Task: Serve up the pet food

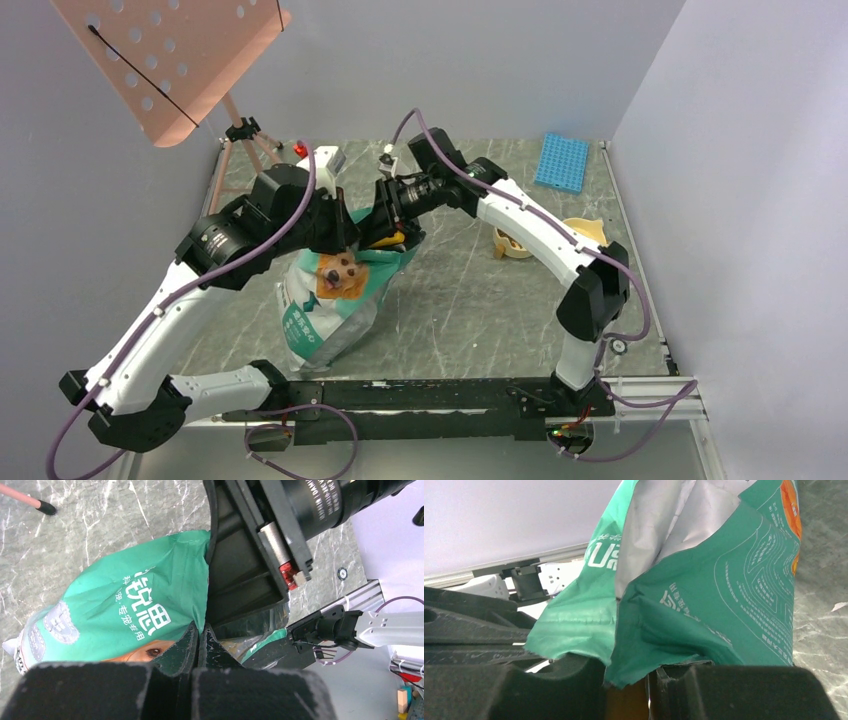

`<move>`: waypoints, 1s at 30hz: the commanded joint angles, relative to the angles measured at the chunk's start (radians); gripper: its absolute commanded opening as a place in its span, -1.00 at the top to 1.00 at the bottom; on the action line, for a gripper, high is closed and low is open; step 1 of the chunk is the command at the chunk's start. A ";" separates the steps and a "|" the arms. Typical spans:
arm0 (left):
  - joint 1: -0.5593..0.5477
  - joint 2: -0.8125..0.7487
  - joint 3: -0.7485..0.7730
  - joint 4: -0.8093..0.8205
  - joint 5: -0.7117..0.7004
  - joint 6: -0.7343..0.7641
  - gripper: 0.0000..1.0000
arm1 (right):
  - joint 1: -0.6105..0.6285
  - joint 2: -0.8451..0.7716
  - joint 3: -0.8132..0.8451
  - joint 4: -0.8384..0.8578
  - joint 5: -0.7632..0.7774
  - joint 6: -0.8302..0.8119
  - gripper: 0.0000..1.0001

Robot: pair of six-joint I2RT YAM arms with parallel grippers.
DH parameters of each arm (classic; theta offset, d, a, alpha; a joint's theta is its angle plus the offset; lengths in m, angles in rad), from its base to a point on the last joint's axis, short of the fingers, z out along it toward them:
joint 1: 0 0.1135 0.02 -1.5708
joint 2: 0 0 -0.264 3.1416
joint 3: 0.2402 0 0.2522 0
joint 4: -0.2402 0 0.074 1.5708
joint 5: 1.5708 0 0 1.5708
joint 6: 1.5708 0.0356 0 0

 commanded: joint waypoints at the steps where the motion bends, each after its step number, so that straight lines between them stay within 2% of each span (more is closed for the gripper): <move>1: -0.023 -0.040 0.002 0.069 0.100 -0.016 1.00 | -0.030 -0.069 0.045 0.068 0.024 0.025 1.00; 8: -0.023 -0.033 0.034 0.027 0.052 -0.028 1.00 | -0.062 -0.271 -0.258 0.383 -0.047 0.171 1.00; 14: -0.023 -0.051 0.039 0.019 -0.030 -0.037 1.00 | -0.120 -0.417 -0.404 0.430 -0.061 0.187 1.00; 22: -0.023 -0.069 0.052 0.015 -0.088 -0.035 1.00 | -0.180 -0.564 -0.547 0.349 -0.065 0.146 1.00; 30: -0.023 -0.100 0.025 0.025 -0.110 -0.032 1.00 | -0.266 -0.671 -0.645 0.407 -0.095 0.218 1.00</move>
